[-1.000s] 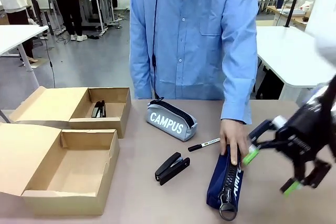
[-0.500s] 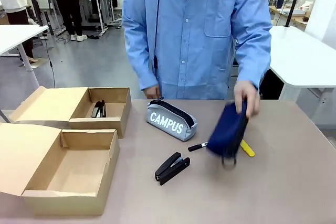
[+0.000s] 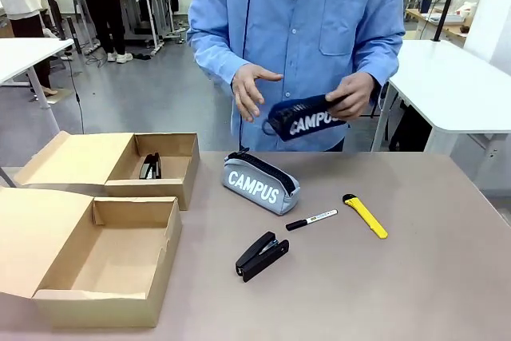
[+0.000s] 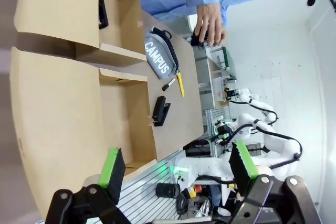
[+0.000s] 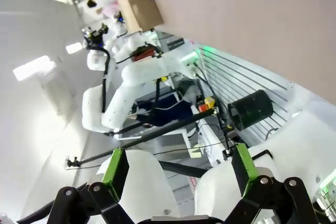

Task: Place items inside the box.
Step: Pick up a Pencil pouch or Stapler and place it inside the Mailer Box closest to the robot.

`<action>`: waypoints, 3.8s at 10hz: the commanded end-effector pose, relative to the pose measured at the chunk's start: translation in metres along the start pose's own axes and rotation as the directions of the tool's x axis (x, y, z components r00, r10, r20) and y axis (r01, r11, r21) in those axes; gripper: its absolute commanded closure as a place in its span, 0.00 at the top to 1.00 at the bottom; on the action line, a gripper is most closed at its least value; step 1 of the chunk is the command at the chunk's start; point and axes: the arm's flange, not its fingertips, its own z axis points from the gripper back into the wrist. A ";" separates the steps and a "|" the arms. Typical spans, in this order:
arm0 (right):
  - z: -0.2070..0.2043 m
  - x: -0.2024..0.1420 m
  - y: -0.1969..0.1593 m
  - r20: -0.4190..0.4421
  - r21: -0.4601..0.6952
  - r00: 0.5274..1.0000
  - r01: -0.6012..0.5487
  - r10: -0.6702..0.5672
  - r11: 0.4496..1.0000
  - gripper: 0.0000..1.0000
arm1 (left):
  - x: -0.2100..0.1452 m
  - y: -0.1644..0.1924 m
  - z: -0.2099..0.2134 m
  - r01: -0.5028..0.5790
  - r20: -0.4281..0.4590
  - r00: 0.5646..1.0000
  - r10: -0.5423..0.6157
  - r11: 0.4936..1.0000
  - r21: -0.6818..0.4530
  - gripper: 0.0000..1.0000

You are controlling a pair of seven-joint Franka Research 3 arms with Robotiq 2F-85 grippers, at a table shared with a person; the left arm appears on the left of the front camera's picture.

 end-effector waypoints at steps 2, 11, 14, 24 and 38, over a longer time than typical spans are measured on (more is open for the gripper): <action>-0.006 0.000 0.010 -0.003 -0.036 1.000 -0.019 0.019 0.999 1.00 | 0.000 -0.001 0.000 0.021 0.009 1.000 -0.021 1.000 -0.023 1.00; -0.097 0.004 0.088 0.050 -0.222 0.979 0.202 -0.196 0.954 1.00 | 0.000 -0.001 0.000 0.021 0.009 1.000 -0.021 1.000 -0.023 1.00; -0.222 0.006 0.151 -0.012 -0.336 0.957 0.270 -0.291 0.902 1.00 | 0.000 -0.001 0.000 0.021 0.009 1.000 -0.021 1.000 -0.023 1.00; -0.508 0.025 0.193 0.154 -0.529 0.856 0.494 -0.494 0.690 1.00 | 0.000 -0.001 0.000 0.021 0.009 1.000 -0.021 1.000 -0.023 1.00; -0.517 0.022 0.259 0.584 -0.660 0.807 0.408 0.089 0.631 1.00 | 0.000 -0.001 0.000 0.021 0.009 1.000 -0.021 1.000 -0.023 1.00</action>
